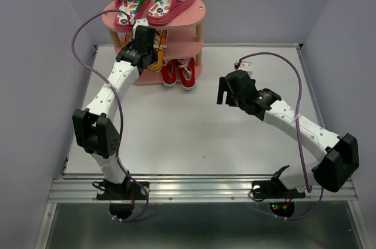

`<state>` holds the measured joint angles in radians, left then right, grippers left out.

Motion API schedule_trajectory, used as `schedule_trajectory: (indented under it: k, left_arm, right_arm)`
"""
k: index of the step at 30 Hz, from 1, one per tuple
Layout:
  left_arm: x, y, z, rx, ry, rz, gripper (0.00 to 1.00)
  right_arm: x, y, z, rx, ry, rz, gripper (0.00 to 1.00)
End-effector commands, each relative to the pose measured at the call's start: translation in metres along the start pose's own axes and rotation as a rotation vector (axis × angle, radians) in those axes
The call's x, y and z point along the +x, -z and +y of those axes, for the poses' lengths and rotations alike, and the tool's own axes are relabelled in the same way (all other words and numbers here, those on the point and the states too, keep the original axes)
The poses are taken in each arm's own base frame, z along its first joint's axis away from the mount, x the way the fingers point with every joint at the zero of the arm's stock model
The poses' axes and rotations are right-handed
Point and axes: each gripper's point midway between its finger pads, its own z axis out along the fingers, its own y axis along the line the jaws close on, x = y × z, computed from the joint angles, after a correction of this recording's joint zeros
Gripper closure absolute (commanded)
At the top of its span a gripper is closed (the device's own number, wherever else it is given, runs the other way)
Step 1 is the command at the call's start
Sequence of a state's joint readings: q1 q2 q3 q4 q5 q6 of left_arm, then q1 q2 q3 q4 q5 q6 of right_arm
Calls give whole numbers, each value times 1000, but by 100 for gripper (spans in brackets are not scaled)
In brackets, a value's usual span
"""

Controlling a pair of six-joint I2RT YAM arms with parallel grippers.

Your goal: Place and organize the shoes onto the shoe shelf

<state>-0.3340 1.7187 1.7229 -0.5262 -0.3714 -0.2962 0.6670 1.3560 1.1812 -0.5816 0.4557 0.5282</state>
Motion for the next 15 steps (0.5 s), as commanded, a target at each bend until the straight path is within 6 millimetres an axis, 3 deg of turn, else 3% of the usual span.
schedule_trajectory:
  k: [1,15]
  left_arm:
    - [-67,16,-8,64,116,-200,100]
    - [-72,0,-7,69,134,-182,100]
  right_arm:
    - [-10,6,3,-12,-22,-25,13]
    - [-6,7,0,-8,-29,-21,13]
